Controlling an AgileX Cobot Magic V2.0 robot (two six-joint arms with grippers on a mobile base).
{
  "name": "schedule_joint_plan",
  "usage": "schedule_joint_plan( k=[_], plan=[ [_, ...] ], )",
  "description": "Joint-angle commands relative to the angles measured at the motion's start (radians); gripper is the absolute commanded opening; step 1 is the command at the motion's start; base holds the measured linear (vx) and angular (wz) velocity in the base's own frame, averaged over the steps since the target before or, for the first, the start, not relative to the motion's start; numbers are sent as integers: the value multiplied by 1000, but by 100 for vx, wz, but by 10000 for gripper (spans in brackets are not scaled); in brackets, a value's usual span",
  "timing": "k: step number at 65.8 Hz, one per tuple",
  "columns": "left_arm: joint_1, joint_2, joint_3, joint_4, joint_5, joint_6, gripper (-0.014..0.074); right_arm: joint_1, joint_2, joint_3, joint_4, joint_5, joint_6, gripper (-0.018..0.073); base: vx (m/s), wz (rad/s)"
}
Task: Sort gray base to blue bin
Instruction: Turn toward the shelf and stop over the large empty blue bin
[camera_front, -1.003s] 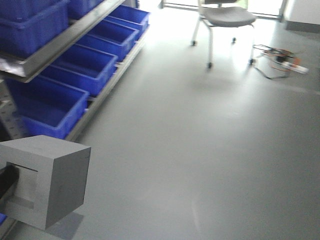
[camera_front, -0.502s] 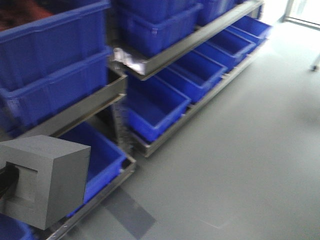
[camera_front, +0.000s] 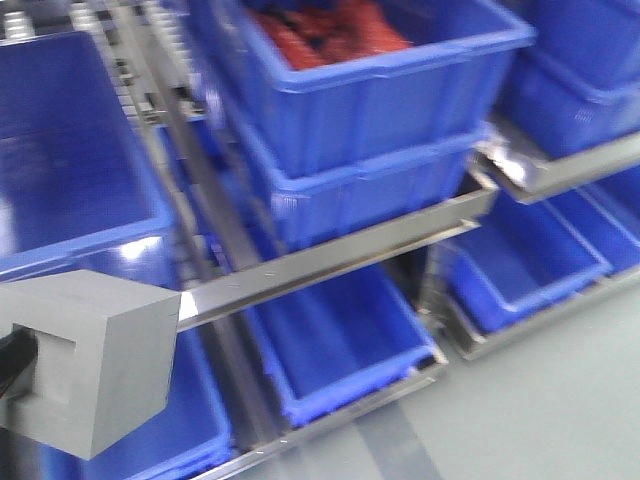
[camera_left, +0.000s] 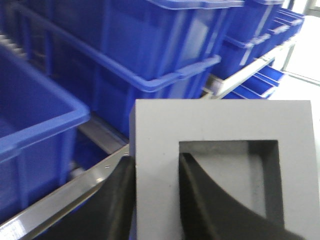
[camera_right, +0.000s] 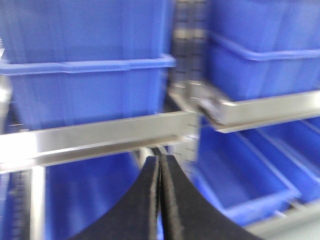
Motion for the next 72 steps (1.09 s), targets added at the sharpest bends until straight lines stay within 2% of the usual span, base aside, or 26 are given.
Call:
schedule_joint_plan(
  k=[1, 34, 72],
  plan=[
    [-6, 3, -30, -6, -111, -7, -6, 0, -11, 14, -10, -77, -5, -9, 10, 66],
    [-6, 3, -30, -6, -111, -7, -6, 0, -11, 14, -10, -77, -5, -9, 9, 58],
    [-6, 3, -30, -6, -111, -7, -6, 0, -11, 14, -10, -77, -5, -9, 10, 21]
  ],
)
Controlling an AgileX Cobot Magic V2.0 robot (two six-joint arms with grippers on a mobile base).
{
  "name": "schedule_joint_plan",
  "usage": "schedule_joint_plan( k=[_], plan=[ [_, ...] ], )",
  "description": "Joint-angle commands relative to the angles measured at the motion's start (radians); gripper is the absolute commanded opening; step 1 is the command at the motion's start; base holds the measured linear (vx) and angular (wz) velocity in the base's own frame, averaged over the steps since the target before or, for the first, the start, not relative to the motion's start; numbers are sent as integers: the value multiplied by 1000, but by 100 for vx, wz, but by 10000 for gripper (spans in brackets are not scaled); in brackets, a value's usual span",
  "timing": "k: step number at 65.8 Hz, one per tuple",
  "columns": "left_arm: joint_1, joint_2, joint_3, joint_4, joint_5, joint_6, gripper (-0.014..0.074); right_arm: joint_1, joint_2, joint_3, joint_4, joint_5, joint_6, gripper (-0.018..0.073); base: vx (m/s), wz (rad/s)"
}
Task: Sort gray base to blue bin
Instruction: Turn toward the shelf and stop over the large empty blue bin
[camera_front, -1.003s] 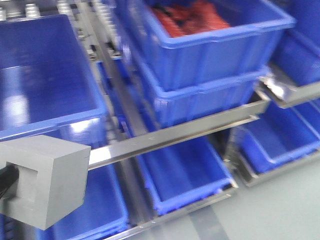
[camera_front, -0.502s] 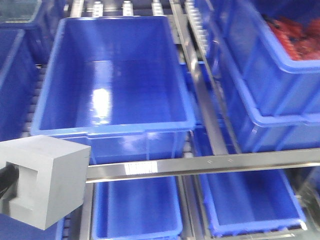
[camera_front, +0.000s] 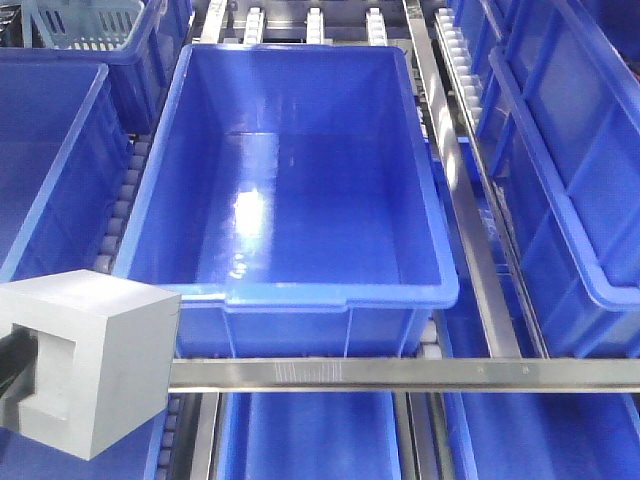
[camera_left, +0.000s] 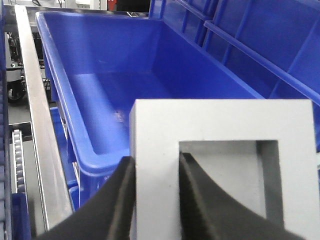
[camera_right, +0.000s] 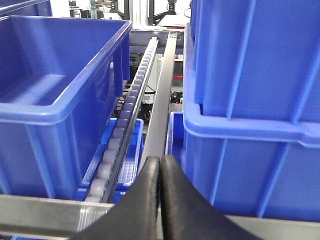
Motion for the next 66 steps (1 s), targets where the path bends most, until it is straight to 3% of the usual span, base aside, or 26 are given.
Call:
schedule_joint_plan(
  k=[1, 66],
  plan=[
    [-6, 3, -30, -6, -111, -7, -6, 0, -11, 14, -10, -77, -5, -9, 13, 3],
    [-6, 3, -30, -6, -111, -7, -6, 0, -11, 14, -10, -77, -5, -9, 15, -3]
  ],
)
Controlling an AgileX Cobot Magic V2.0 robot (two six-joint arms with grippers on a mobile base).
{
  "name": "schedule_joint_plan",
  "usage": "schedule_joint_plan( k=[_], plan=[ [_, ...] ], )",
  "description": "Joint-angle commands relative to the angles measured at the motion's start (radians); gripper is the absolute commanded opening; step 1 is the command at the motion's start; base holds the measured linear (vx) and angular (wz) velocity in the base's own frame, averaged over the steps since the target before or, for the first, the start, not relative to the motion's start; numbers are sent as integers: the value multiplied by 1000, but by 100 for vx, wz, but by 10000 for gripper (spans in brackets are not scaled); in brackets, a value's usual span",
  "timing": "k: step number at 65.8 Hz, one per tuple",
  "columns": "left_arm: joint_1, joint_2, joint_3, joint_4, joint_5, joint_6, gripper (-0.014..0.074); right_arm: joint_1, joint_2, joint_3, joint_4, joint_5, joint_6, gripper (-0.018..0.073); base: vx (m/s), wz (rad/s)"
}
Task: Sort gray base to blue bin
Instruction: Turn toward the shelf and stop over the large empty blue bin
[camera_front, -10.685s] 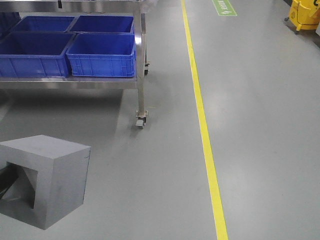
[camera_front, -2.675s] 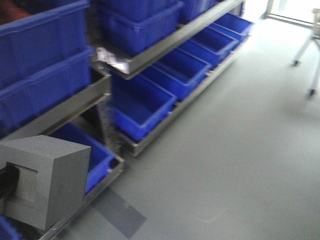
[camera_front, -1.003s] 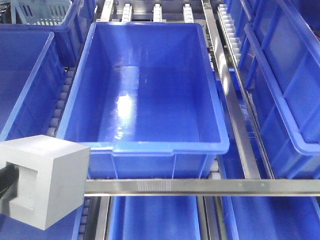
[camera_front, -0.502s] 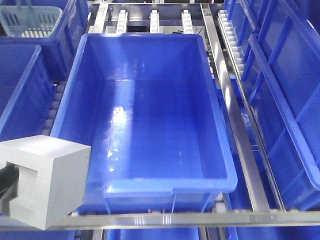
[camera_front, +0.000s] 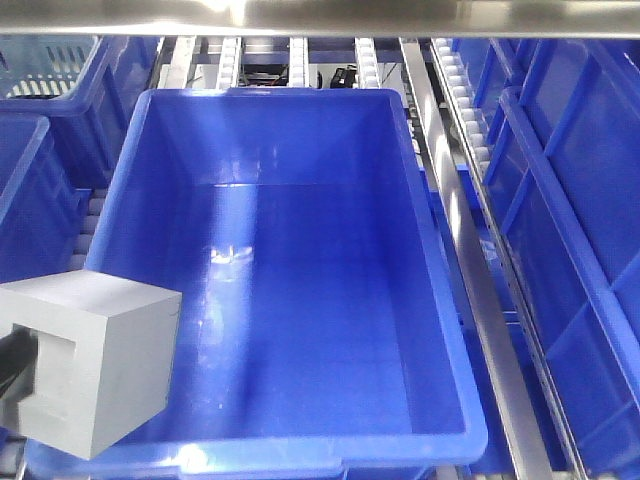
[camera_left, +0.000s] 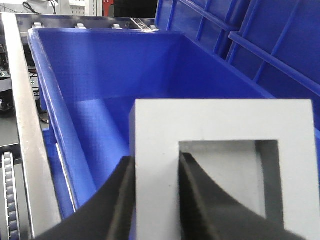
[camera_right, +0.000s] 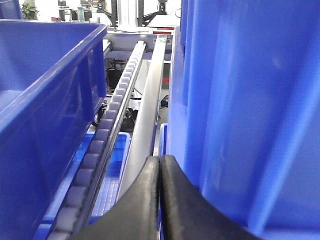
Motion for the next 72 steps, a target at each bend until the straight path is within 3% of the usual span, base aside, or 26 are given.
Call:
schedule_joint_plan(
  k=[1, 72],
  plan=[
    [-6, 3, -30, -6, -111, -7, -6, 0, -11, 14, -10, -77, -5, -9, 10, -2],
    [-6, 3, -30, -6, -111, -7, -6, 0, -11, 14, -10, -77, -5, -9, 3, 0]
  ],
)
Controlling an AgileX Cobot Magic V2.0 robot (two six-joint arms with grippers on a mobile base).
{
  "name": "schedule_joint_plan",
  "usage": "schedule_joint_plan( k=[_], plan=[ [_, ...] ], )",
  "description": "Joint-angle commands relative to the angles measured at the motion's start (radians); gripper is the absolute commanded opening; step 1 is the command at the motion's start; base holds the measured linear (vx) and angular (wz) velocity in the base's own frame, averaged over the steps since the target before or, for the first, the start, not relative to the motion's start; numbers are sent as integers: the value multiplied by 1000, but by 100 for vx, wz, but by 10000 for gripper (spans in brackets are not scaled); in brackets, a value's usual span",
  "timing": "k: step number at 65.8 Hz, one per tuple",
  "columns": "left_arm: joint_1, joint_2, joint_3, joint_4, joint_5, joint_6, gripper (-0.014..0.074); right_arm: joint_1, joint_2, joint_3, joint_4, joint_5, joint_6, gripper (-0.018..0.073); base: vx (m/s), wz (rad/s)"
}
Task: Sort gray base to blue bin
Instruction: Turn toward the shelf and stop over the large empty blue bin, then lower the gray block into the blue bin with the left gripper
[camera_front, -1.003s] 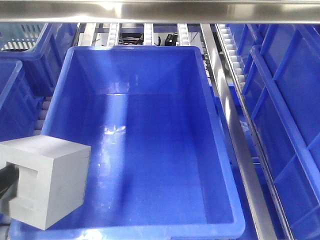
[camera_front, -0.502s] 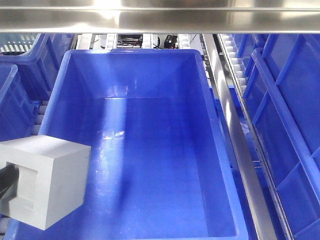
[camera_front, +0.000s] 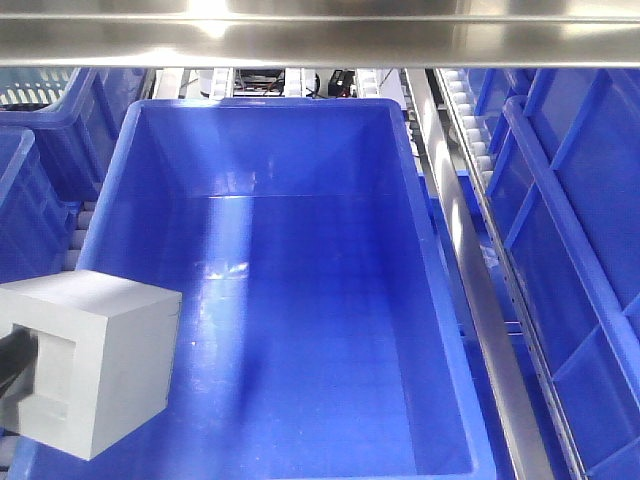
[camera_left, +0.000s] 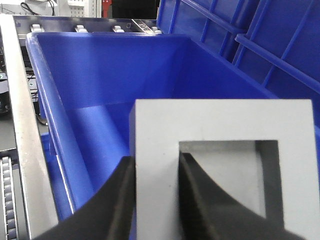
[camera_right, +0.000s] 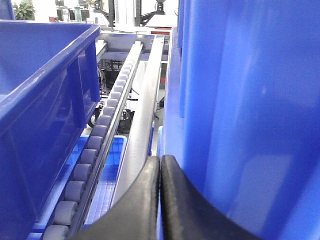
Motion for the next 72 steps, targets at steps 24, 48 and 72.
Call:
schedule_joint_plan(
  k=[24, 48, 72],
  plan=[
    [-6, 3, -30, -6, -111, -7, -6, 0, -11, 14, -10, -77, -5, -9, 0, 0],
    [-6, 3, -30, -6, -115, -7, -6, 0, -11, 14, -10, -77, -5, -9, 0, 0],
    [-8, 78, -90, -41, -127, -19, 0, 0, -11, 14, -10, -77, -5, -9, 0, 0]
  ],
)
